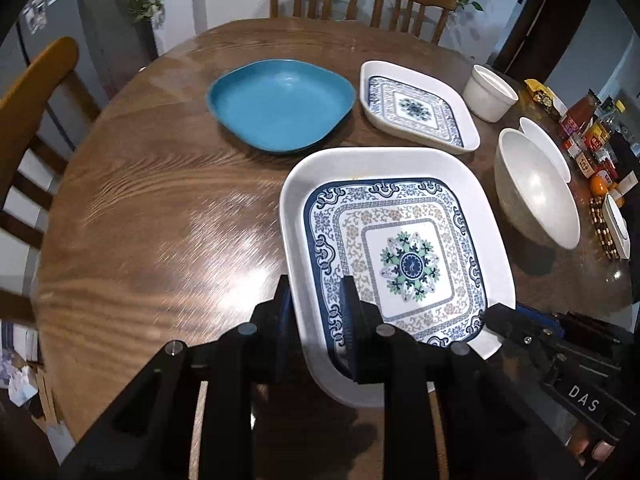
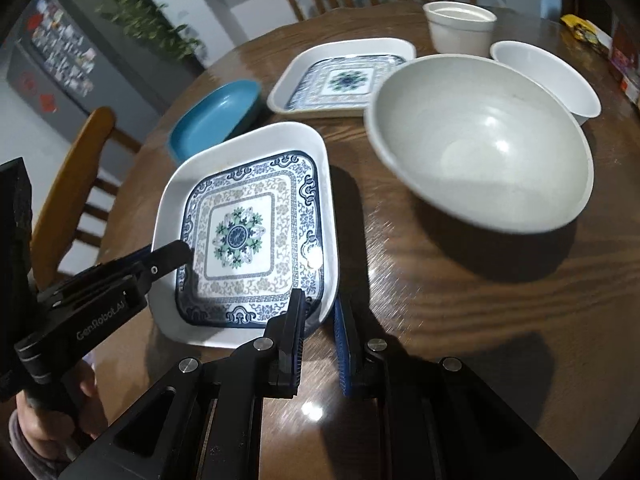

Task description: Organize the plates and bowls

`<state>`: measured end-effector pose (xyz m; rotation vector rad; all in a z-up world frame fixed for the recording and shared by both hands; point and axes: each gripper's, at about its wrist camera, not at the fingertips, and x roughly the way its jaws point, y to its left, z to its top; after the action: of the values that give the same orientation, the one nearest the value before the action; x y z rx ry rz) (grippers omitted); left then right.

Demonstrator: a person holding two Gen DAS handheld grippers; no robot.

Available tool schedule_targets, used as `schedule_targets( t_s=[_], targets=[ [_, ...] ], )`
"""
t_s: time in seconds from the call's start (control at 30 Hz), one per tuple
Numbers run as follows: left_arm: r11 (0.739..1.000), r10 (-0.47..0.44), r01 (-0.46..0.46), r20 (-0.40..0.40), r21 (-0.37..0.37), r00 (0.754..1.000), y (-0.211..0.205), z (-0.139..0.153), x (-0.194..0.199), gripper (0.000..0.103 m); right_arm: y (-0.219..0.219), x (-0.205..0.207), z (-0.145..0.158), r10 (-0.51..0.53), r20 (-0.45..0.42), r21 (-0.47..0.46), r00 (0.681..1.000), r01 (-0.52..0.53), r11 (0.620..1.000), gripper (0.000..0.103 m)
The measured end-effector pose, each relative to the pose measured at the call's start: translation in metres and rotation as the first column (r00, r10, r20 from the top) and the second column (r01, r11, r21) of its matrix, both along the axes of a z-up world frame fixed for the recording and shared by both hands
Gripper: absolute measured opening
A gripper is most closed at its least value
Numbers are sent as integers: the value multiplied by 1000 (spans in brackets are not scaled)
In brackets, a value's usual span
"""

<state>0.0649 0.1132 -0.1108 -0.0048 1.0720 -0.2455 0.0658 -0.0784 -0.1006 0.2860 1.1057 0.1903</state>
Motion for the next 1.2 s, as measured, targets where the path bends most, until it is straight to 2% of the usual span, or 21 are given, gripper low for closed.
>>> schedule_targets(
  t_s=[0.3, 0.4, 0.43, 0.47, 0.53, 0.63, 0.97, 1.03, 1.2],
  targets=[
    [998, 62, -62, -49, -2, 997, 16, -11, -25, 20, 21, -14, -9, 87, -56, 13, 995, -87, 996, 16],
    [996, 84, -84, -66, 1, 994, 17, -16, -26, 27, 23, -16, -14, 86, -56, 13, 995, -85, 996, 21],
    [996, 91, -92, -66, -4, 994, 18, -16, -28, 35, 23, -16, -14, 80, -55, -1, 995, -80, 997, 24],
    [995, 98, -98, -56, -3, 994, 19, -13, -29, 50, 23, -18, -13, 75, -46, -15, 996, -76, 997, 25],
    [993, 115, -115, -22, 6, 993, 21, -5, -35, 69, 21, -24, -6, 71, -13, -36, 997, -72, 997, 32],
    [992, 125, -125, 17, 2, 992, 24, 9, -42, 70, 11, -31, 8, 60, 29, -51, 998, -58, 997, 37],
    [997, 76, -76, 92, -12, 993, 2, 56, -64, 84, -11, -47, 53, 45, 127, -11, 991, -44, 999, 39],
    [998, 65, -64, 102, -11, 993, -1, 61, -68, 87, -15, -52, 62, 43, 146, -2, 988, -43, 999, 45],
    [999, 40, -39, 127, -9, 991, -17, 79, -72, 88, -27, -60, 83, 33, 182, 7, 983, -35, 999, 46]
  ],
)
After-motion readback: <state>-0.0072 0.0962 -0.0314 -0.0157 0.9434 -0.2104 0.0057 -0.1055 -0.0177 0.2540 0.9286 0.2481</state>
